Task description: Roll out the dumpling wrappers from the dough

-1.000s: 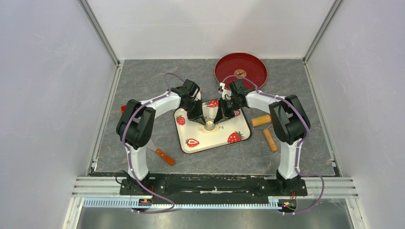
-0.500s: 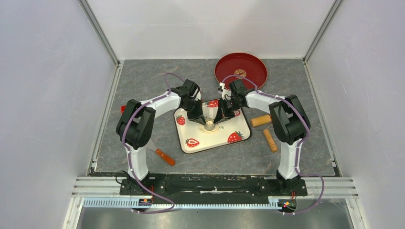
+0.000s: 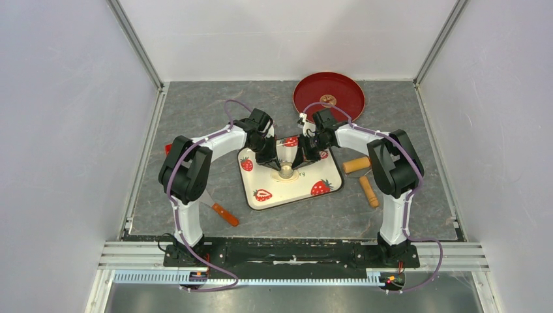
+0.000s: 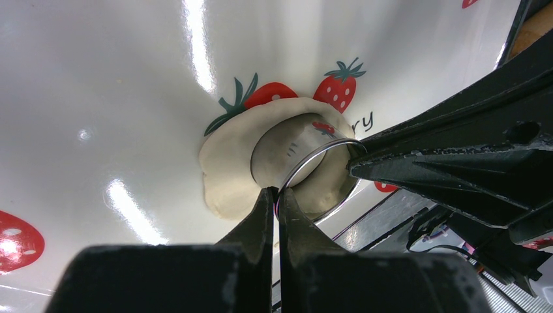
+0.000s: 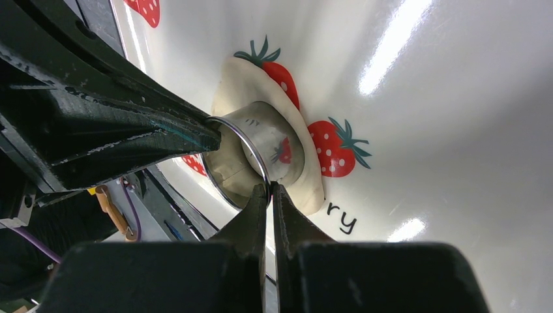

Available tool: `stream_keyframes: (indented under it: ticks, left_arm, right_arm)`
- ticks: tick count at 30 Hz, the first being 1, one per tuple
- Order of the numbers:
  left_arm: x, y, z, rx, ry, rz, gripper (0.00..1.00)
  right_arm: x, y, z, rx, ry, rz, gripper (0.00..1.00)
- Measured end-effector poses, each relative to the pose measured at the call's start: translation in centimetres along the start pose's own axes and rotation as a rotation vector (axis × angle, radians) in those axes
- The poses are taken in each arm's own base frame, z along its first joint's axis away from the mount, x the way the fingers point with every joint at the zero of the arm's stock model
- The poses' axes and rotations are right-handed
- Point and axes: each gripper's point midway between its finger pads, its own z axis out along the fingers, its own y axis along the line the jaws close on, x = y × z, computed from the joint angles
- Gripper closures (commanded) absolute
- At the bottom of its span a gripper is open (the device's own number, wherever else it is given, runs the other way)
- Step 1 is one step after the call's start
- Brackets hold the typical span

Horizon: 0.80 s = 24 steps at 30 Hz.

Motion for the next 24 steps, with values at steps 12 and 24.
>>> stream_keyframes:
  ticks: [12,24]
  left_arm:
    - [0.0,0.03,0.02,-0.001,-0.001,0.0,0.98]
    - [-0.04,-0.02,-0.05,-0.002,-0.008,0.004,0.98]
  right_arm:
    - [0.02,-0.05,0.02,0.023,-0.002,-0.005,1.0]
    - [-0.03,-0.05,0.01,0.043,-0.005,-0.019,1.0]
